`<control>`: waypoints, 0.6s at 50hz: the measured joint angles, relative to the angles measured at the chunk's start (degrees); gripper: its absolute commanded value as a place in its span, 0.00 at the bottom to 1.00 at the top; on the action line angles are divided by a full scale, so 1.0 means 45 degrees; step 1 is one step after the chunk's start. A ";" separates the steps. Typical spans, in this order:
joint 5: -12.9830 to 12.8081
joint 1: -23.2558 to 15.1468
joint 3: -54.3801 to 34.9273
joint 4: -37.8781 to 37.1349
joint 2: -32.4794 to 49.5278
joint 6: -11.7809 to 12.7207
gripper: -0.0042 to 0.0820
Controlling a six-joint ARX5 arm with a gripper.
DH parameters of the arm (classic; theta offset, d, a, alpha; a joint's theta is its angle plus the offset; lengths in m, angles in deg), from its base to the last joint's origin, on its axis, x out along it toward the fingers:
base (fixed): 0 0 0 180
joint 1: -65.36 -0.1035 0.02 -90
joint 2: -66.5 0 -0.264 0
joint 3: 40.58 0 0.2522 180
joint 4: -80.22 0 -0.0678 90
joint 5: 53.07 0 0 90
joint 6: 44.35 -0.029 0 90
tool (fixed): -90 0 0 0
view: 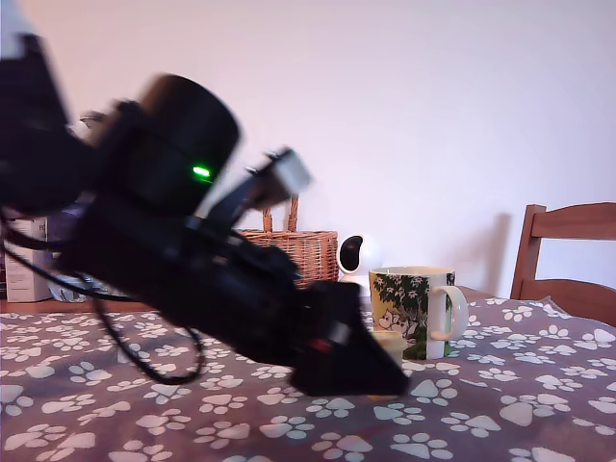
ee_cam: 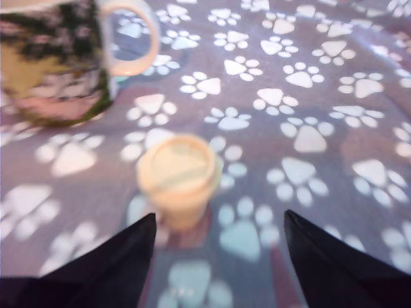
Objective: Pick up the coffee capsules from the table one by one and drop them inside the nearest coffee cup
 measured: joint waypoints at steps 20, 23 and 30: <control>-0.0223 0.0053 0.1452 0.0758 -0.0709 0.0000 0.70; -0.0243 0.0068 0.1501 0.0753 -0.0709 0.0000 0.70; -0.0403 0.0087 0.1501 0.0831 -0.0763 0.0000 0.56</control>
